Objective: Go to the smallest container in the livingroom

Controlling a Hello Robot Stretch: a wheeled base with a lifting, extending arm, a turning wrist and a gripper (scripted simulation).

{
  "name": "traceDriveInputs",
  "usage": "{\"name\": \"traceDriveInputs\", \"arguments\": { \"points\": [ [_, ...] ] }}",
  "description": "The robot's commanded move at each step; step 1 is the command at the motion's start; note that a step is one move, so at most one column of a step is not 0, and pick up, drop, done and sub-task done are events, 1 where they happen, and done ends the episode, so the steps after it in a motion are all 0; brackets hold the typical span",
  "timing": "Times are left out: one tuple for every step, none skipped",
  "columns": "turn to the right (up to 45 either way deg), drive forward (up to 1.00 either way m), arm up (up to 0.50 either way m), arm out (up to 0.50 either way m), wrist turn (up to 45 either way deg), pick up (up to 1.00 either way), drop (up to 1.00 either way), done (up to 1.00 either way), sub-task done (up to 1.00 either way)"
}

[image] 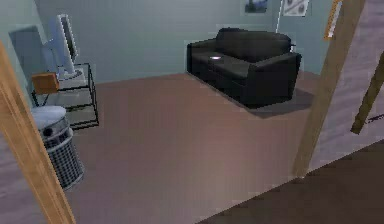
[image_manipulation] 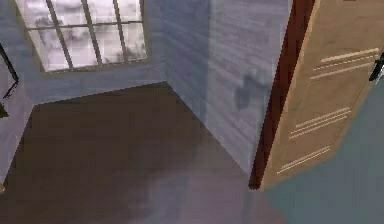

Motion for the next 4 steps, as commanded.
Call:
{"name": "traceDriveInputs", "arguments": {
  "points": [
    [0.0,0.6,0.0,0.0,0.0,0.0,0.0,0.0,0.0],
    [-24.0,0.0,0.0,0.0,0.0,0.0,0.0,0.0,0.0],
    [0.0,0.3,0.0,0.0,0.0,0.0,0.0,0.0,0.0],
    [45.0,0.0,0.0,0.0,0.0,0.0,0.0,0.0,0.0]
  ]
}}
